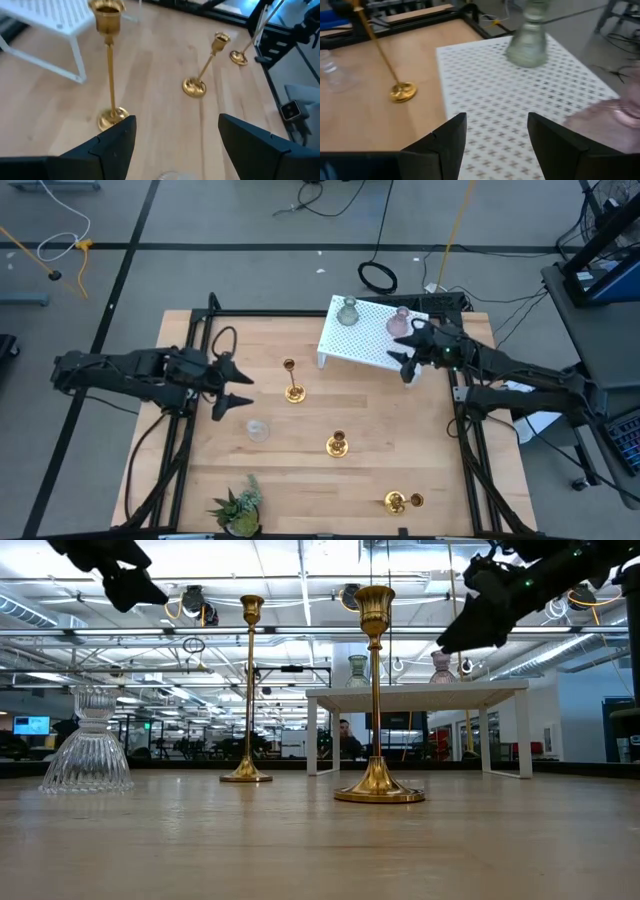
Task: Pick & Place candle stick holders
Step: Put the pink glass candle holder on the shelf
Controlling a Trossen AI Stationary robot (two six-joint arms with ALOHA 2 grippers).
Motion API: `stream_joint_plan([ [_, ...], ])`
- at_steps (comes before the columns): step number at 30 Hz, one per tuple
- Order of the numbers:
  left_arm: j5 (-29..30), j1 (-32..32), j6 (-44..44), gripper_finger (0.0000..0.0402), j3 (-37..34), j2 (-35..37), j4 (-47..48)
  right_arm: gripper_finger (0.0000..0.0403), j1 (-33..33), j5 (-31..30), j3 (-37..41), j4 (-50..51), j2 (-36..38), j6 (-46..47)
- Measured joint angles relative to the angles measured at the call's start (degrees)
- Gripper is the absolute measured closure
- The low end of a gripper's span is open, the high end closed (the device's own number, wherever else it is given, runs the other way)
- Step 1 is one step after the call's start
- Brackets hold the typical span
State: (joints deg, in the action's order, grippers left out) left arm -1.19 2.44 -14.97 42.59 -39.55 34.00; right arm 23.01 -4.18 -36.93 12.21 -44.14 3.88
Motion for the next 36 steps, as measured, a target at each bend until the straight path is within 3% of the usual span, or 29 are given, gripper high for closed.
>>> stream_joint_plan([
  [5,-0.76,0.02,-3.18,0.0112,0.00,-4.11,1.86,0.0200,-3.25,-0.14,0.00,-0.94,-1.04,0.00],
  [9,-4.98,0.88,-5.07,0.0112,0.00,-8.40,5.31,0.0200,-5.05,-0.18,0.00,-0.87,-1.79,0.00],
  [22,-6.92,10.83,-8.53,0.0112,0.00,-18.62,8.72,0.0200,-7.52,-0.23,-0.02,-1.01,-2.68,-0.02],
  [33,7.37,20.19,-18.26,0.0112,0.00,-22.93,9.52,0.0200,-7.50,-0.23,-0.02,-0.98,-2.68,-0.02],
  [36,9.11,22.28,-17.40,0.0112,0.00,-24.06,10.05,0.0200,-7.50,-0.23,-0.02,-0.98,-2.68,-0.02],
])
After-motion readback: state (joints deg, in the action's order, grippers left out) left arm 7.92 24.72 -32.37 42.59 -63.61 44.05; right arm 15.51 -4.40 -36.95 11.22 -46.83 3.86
